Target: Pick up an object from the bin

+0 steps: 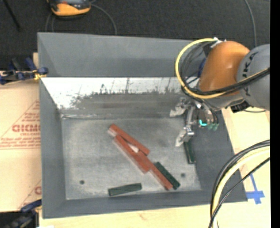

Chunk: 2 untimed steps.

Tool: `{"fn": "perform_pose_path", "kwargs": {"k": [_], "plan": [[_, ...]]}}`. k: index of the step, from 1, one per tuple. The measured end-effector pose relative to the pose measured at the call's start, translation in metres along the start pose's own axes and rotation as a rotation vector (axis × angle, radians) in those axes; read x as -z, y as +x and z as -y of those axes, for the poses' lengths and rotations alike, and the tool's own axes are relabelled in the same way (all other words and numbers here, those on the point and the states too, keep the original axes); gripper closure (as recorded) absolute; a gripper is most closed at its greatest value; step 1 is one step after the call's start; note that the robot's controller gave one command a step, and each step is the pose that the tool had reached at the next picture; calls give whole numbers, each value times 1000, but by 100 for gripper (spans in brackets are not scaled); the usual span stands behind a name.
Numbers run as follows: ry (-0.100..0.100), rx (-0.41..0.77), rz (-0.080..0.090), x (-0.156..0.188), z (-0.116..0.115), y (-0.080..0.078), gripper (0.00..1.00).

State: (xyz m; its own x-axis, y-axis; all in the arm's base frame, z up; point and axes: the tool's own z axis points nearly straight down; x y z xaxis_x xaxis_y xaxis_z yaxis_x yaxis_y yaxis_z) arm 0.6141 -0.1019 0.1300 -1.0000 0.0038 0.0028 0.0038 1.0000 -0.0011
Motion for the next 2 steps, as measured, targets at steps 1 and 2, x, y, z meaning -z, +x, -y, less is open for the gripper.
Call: {"fn": "perform_pose_path", "kwargs": {"k": [1, 2], "plan": [[1, 2, 8, 5, 0, -2, 0], [1, 121, 14, -13, 13, 8, 0]]}}
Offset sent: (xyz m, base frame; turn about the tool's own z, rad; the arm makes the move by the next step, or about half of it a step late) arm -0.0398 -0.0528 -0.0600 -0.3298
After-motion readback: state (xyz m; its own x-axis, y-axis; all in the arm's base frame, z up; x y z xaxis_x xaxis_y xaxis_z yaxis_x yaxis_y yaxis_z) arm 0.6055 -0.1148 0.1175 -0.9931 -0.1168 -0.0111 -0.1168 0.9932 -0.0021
